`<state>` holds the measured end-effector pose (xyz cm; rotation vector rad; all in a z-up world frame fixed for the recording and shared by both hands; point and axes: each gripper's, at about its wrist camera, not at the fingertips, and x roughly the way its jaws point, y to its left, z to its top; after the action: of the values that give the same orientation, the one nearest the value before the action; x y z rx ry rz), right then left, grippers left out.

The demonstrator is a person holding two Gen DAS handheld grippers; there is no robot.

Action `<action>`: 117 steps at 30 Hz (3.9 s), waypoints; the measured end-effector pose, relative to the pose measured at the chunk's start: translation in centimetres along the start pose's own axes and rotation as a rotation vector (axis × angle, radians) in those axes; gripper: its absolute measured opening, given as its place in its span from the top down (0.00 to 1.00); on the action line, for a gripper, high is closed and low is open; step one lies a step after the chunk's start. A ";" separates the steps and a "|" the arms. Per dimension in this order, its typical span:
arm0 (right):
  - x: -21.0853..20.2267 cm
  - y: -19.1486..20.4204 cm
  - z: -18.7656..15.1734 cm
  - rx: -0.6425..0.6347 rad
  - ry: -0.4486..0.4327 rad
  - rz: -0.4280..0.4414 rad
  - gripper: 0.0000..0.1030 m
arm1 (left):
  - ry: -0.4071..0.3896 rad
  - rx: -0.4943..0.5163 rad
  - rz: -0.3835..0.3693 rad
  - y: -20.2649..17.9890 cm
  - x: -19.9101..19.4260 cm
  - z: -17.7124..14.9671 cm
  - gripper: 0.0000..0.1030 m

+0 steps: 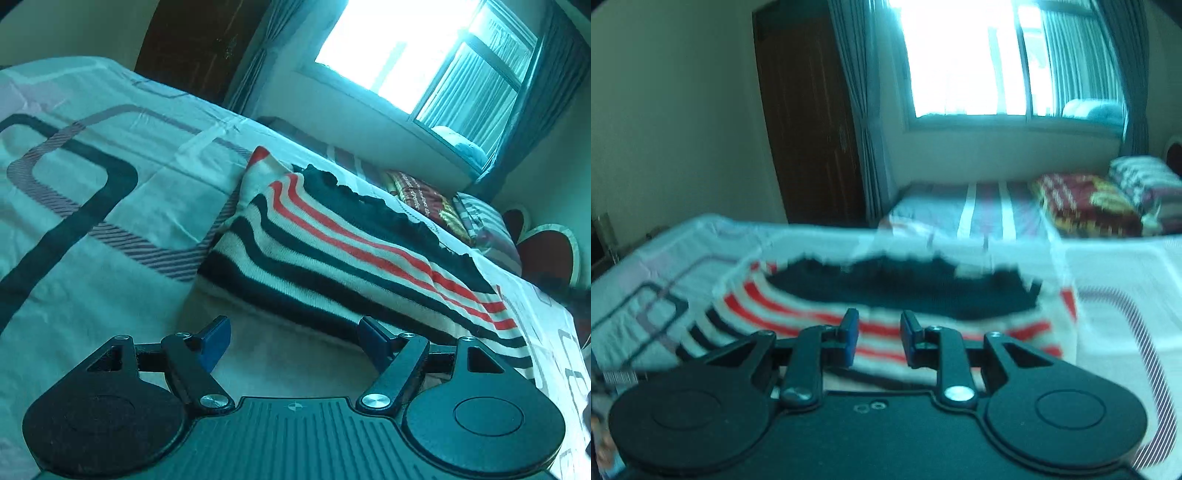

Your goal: Fold small clothes

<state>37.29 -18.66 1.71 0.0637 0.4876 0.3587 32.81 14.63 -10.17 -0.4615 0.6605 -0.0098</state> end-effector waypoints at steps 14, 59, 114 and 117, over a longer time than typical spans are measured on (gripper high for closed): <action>1.4 -3.1 1.1 0.139 0.015 -0.019 0.73 | -0.072 -0.504 -0.214 4.8 4.5 0.8 0.27; 5.1 -7.6 -3.1 0.467 0.102 0.120 0.89 | -0.031 0.061 -0.424 -18.4 8.9 9.6 0.82; 2.3 -17.1 -5.0 0.477 0.161 -0.072 0.76 | 0.235 0.362 -0.237 -21.2 18.2 6.6 0.22; 0.7 -17.8 -4.0 0.451 0.082 -0.089 0.68 | 0.133 0.369 -0.252 -20.9 16.8 8.2 0.23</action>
<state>41.68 -35.16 -4.74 0.4643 0.6442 0.1588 53.79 -3.43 -5.68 -0.1858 0.7094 -0.3970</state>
